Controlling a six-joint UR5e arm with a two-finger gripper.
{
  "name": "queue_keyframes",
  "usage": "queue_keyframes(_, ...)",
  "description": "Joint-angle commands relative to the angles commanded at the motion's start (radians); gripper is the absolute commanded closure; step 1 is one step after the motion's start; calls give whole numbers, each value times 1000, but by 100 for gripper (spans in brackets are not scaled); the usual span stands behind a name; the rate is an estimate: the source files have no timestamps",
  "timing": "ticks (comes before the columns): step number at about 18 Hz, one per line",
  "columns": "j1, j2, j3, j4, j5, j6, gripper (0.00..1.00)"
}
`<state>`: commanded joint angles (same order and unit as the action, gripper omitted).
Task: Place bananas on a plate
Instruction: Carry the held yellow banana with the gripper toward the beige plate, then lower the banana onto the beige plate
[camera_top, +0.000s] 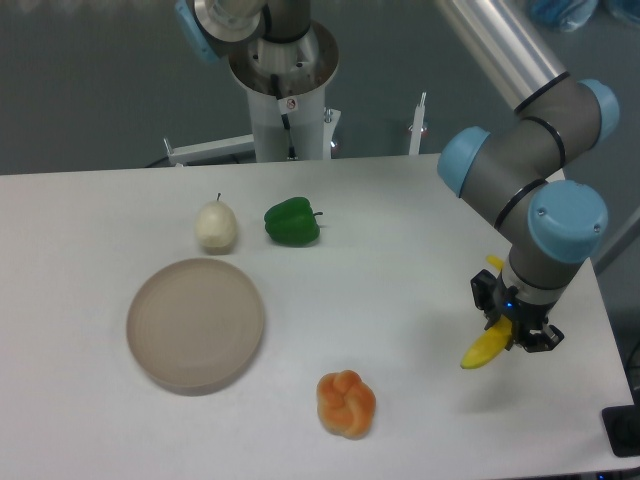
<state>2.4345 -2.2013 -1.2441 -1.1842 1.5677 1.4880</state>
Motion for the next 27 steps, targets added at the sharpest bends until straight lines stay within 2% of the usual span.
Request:
queue_keyframes(4, -29, 3, -8, 2, 0, -12, 100)
queue_keyframes(11, -126, 28, -17, -6, -5, -136, 100)
queue_keyframes(14, -152, 67, -47, -77, -5, -140, 100)
queue_keyframes(18, -227, 144, -115, -83, -14, -162, 100)
queue_keyframes(20, -290, 150, -118, -80, -14, -286, 100)
queue_keyframes(27, -463, 132, -132, -78, -17, -480, 100)
